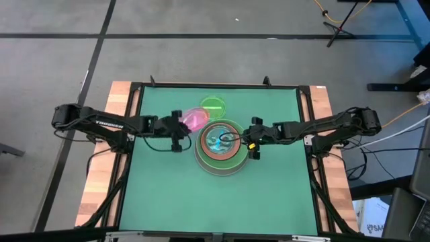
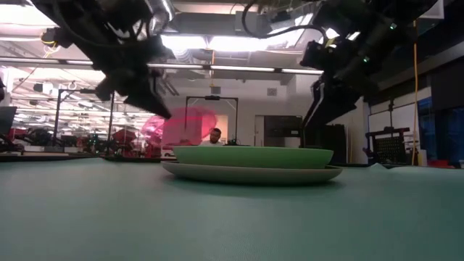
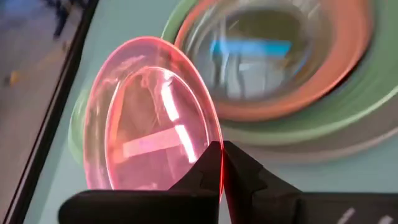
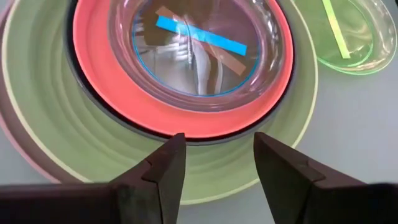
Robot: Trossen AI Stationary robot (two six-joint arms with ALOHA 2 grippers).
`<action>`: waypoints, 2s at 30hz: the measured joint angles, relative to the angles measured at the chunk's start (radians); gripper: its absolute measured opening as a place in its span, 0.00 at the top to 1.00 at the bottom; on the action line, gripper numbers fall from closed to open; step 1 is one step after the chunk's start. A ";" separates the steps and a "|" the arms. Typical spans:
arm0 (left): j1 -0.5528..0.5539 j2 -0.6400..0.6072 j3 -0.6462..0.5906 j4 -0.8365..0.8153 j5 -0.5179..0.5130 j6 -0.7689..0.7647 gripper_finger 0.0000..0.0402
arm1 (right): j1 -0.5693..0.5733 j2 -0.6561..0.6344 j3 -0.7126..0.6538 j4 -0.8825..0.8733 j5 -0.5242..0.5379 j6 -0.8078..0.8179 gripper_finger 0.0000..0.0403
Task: Stack plastic plates
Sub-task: Stack the pink plate on top of the blue plate, then stack the green plate on top of the pink plate
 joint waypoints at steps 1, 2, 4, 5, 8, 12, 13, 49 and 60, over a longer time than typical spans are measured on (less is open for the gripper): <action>-0.020 0.004 0.000 0.031 0.010 0.005 1.00 | 0.000 0.000 0.000 -0.006 0.000 0.002 0.55; -0.038 0.007 0.001 0.057 0.025 0.006 1.00 | 0.000 0.000 0.000 -0.011 0.000 0.004 0.55; -0.070 0.008 0.001 0.105 0.060 0.006 1.00 | 0.000 0.000 0.000 -0.013 0.000 0.015 0.55; -0.085 0.008 0.001 0.136 0.082 0.007 1.00 | 0.000 0.000 0.000 -0.018 0.000 0.017 0.55; -0.118 0.008 0.001 0.198 0.145 0.023 1.00 | 0.000 -0.006 0.000 -0.046 0.018 0.015 0.55; -0.136 0.008 0.001 0.273 0.232 0.064 1.00 | 0.000 -0.085 0.000 -0.098 0.044 0.017 0.55; -0.138 0.008 0.001 0.293 0.252 0.065 1.00 | 0.000 -0.111 0.000 -0.113 0.050 0.017 0.55; -0.153 0.298 0.001 0.510 0.266 0.137 0.77 | 0.001 -0.463 -0.145 -0.103 0.025 0.305 0.55; -0.138 0.077 0.001 0.278 0.118 0.083 0.71 | 0.000 -0.463 -0.145 -0.101 0.061 0.301 0.55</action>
